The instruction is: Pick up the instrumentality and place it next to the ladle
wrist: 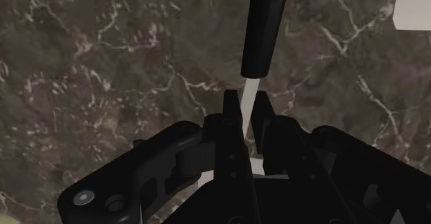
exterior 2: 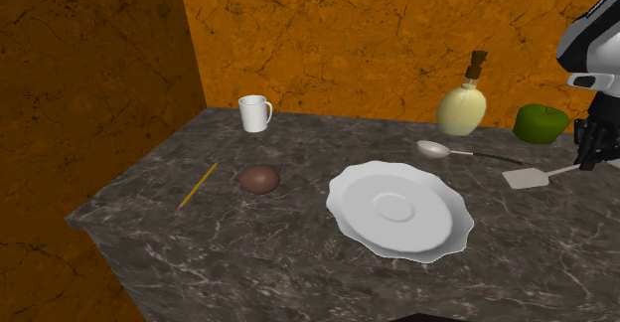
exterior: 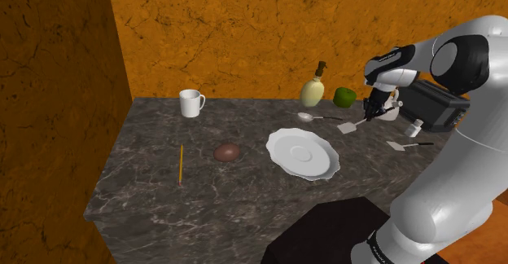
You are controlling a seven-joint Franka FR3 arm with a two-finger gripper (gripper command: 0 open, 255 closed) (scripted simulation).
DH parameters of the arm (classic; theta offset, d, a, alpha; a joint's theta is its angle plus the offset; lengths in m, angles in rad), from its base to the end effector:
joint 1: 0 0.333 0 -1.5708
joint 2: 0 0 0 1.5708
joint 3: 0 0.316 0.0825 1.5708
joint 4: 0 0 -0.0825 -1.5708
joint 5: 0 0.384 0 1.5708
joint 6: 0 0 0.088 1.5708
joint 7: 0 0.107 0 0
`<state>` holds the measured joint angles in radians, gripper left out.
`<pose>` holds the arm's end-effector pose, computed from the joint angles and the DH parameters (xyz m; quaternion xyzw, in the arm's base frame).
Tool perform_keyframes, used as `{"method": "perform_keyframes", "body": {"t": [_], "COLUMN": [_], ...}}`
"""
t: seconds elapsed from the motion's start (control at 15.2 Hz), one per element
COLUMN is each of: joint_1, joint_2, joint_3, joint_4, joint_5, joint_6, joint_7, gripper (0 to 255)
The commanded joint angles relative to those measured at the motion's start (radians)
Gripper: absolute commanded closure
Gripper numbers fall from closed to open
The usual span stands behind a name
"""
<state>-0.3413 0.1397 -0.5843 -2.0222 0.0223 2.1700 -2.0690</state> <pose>0.3543 -0.4569 0.3957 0.8423 0.5380 -0.0279 0.0179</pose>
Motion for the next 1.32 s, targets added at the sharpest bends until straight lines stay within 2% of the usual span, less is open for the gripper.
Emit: {"method": "perform_keyframes", "body": {"t": [0.0,0.46,0.92,0.99,1.25], "joint_1": [-0.002,-0.012,-0.012,-0.012,-0.012], "joint_2": [0.012,0.063,0.063,0.063,0.063], "joint_3": [0.001,0.01,0.01,0.01,0.01], "joint_4": [-0.014,-0.052,-0.052,-0.052,-0.052], "joint_5": [0.008,0.045,0.045,0.045,0.045], "joint_6": [0.025,0.105,0.105,0.105,0.105], "joint_7": [-0.005,-0.027,-0.027,-0.027,-0.027], "gripper": [255,255,255,0,0]}}
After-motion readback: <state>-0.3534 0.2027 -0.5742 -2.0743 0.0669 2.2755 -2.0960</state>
